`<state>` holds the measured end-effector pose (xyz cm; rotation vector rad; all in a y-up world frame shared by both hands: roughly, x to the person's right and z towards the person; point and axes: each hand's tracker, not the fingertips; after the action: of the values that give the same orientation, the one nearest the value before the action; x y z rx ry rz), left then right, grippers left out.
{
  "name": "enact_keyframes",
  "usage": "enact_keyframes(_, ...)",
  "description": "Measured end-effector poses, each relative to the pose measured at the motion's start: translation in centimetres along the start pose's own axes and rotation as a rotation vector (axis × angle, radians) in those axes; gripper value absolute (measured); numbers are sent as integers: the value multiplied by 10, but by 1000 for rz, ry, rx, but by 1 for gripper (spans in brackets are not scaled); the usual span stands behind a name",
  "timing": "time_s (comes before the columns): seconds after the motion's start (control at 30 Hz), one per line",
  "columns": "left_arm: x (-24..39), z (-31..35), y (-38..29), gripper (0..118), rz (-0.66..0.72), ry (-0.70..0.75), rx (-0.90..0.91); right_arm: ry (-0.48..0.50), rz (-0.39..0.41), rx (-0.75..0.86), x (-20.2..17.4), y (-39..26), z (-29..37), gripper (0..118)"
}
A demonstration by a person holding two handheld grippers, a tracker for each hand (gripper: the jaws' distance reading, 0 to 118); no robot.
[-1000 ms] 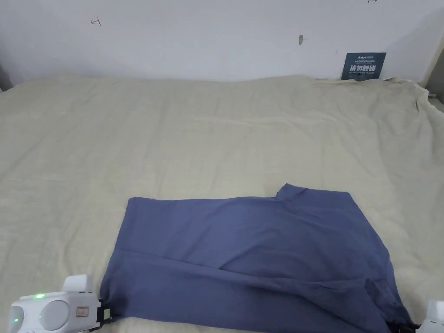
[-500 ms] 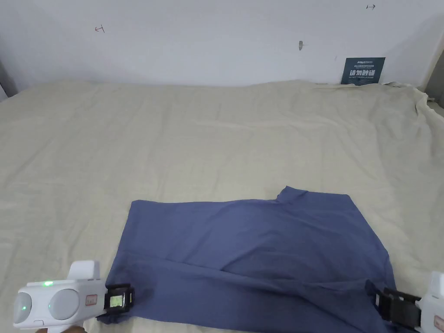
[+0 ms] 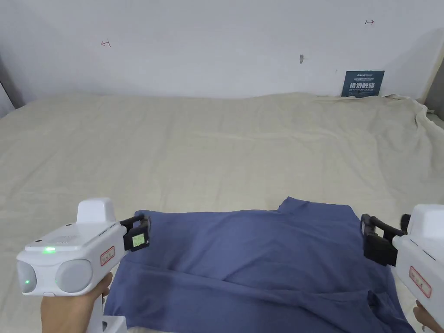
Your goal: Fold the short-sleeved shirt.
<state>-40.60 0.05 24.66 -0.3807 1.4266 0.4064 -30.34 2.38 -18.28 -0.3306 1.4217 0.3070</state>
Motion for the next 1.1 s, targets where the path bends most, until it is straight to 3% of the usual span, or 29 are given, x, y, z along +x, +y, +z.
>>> enact_keyframes(0.07, 5, -1, -1, 15, -6, 2, 13, -8, 9, 24, -2, 0, -1, 13)
enact_keyframes(0.1, 4, -2, -1, 0, -3, -8, 15, -4, 9, 31, -1, 0, -3, 4)
enact_keyframes(0.57, -23, -104, 25, 0, -9, -65, -198, 8, -2, 14, 13, 1, -51, 0)
enact_keyframes(0.63, -32, -129, 31, 6, -6, -52, -228, 0, -4, 7, 9, 2, -56, 0)
enact_keyframes(0.7, -41, -154, 36, 23, 15, -55, -289, -9, -9, -8, 12, 1, -67, 0)
enact_keyframes(0.8, -53, -198, 42, 30, 36, -29, -369, -22, -11, -40, 16, -3, -83, 0)
enact_keyframes(0.9, -62, -241, 40, 70, 27, 9, -428, -33, -12, -68, 16, -5, -97, 0)
enact_keyframes(0.93, -64, -254, 40, 76, 21, 26, -451, -35, -16, -75, 17, -6, -101, 0)
enact_keyframes(1.1, -69, -307, 26, 79, -6, 68, -508, -59, -29, -116, 17, -11, -122, 0)
